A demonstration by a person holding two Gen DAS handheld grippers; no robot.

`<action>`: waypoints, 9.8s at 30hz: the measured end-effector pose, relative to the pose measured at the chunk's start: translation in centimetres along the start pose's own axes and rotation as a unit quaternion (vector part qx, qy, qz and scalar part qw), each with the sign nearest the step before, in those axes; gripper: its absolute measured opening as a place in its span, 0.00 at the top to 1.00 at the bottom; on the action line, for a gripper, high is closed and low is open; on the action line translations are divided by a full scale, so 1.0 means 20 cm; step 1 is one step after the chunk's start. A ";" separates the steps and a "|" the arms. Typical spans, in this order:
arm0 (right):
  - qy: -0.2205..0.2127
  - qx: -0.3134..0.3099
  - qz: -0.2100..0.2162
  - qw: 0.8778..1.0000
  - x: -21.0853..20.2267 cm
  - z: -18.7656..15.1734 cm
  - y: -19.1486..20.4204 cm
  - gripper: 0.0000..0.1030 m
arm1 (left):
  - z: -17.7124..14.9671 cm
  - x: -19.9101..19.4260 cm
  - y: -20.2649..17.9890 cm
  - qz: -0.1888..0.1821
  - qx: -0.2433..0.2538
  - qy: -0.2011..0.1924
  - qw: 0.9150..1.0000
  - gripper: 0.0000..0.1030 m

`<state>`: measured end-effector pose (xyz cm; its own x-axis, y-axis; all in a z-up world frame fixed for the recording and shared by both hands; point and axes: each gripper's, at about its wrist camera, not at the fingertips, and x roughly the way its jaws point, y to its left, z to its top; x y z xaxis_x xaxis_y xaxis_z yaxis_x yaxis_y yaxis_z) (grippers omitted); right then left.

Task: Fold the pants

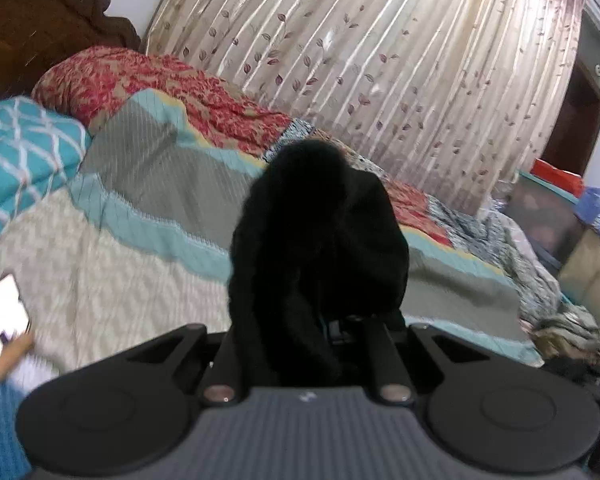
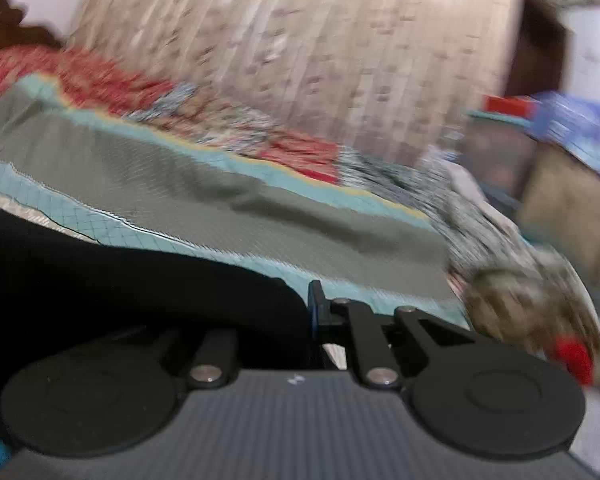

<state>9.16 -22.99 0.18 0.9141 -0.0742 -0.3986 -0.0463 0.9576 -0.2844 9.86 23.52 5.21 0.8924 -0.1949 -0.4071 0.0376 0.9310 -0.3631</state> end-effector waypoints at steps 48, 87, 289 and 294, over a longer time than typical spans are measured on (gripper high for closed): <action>0.113 0.205 0.062 0.970 0.40 -0.21 -0.34 0.47 | -0.46 0.28 0.01 0.108 -0.086 0.189 0.972 0.51; 0.062 0.320 0.043 0.944 0.13 0.10 -0.68 0.47 | -0.05 0.17 0.15 0.196 0.030 0.105 0.974 0.39; 0.113 0.480 -0.067 0.868 1.43 -0.20 -1.01 0.52 | -0.43 1.23 -0.09 0.173 0.043 0.041 0.983 0.73; 0.151 0.420 -0.087 0.890 1.51 -0.12 -0.85 0.88 | -0.43 1.24 -0.10 0.181 0.050 0.041 0.981 0.73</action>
<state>36.58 -42.12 -9.20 0.7214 -0.1925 -0.6652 0.5203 0.7846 0.3373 28.05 14.09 -11.40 0.8163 0.1338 -0.5619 -0.2279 0.9685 -0.1006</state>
